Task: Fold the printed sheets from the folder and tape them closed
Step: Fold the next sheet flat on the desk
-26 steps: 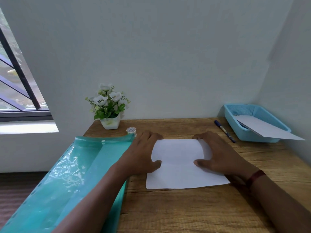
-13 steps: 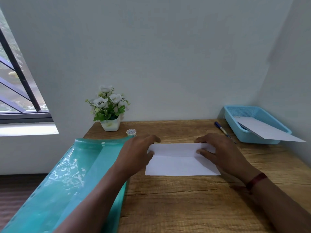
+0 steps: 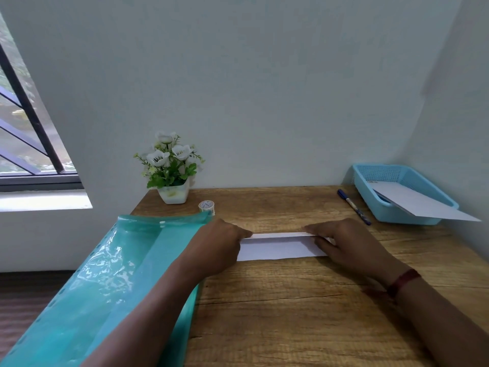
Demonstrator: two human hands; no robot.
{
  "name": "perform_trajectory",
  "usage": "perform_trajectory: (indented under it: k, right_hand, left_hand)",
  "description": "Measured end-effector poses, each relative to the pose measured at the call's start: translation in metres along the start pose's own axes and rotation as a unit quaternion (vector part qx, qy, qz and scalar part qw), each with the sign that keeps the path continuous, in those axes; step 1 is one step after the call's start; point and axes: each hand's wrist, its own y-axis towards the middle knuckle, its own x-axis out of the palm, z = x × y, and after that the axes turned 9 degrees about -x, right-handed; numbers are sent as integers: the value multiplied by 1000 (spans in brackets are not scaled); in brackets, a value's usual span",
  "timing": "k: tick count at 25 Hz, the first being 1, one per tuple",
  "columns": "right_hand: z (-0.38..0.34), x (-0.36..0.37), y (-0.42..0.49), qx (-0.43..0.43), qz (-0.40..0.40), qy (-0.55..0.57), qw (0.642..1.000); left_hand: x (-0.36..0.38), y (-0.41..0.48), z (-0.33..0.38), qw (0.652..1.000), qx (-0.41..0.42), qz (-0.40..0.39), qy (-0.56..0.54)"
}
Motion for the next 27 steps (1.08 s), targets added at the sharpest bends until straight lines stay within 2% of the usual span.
perform_trajectory:
  k: [7, 11, 14, 20, 27]
  right_hand:
    - [-5, 1, 1, 36, -117, -29, 992]
    - [-6, 8, 0, 36, -225, -26, 973]
    - [-8, 12, 0, 43, -270, -4, 962]
    - [-24, 25, 2, 69, -281, -62, 955]
    - [-30, 31, 5, 57, -271, -115, 954]
  left_hand:
    - [6, 0, 2, 997, 1, -79, 10]
    - [12, -6, 9, 989, -8, -135, 54]
    - [19, -9, 17, 983, -7, -163, 82]
    - [33, -8, 29, 978, -14, -192, 78]
    - [36, -5, 33, 980, 23, -180, 76]
